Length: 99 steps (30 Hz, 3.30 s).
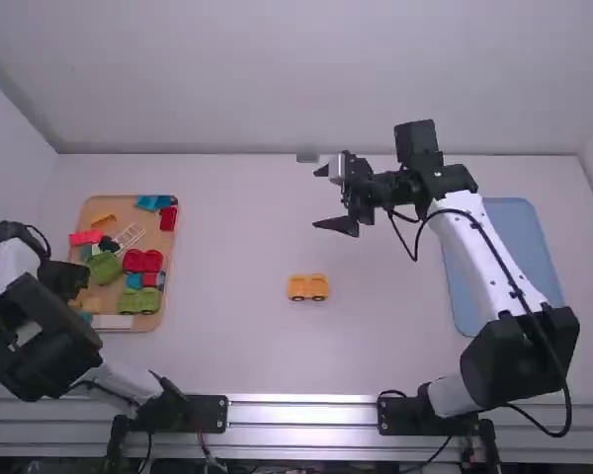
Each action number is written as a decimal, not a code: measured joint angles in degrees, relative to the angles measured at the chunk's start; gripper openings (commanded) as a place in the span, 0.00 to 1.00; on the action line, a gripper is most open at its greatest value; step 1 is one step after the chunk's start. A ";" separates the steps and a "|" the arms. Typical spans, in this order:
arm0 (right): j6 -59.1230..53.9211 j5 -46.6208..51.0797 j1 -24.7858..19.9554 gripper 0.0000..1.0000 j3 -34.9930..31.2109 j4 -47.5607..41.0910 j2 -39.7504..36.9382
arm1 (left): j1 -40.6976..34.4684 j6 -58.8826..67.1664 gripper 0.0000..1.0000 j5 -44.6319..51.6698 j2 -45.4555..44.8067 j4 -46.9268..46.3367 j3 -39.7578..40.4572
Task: Assemble lego blocks to make yellow taxi
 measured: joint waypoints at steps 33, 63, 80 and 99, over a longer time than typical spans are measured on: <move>0.04 0.17 0.00 0.99 0.00 0.02 0.00 | 0.02 -1.03 0.54 1.73 12.92 12.87 -0.81; 0.13 1.46 0.00 0.99 0.00 0.26 0.00 | -0.61 4.37 0.25 2.58 12.83 16.11 -3.39; 0.15 1.49 0.00 0.99 0.00 -0.07 0.00 | -14.91 -11.91 0.02 1.09 -0.83 2.12 0.59; -0.02 1.51 0.00 0.99 0.00 -1.31 0.00 | -51.98 -53.48 0.03 4.59 -4.74 6.86 -8.57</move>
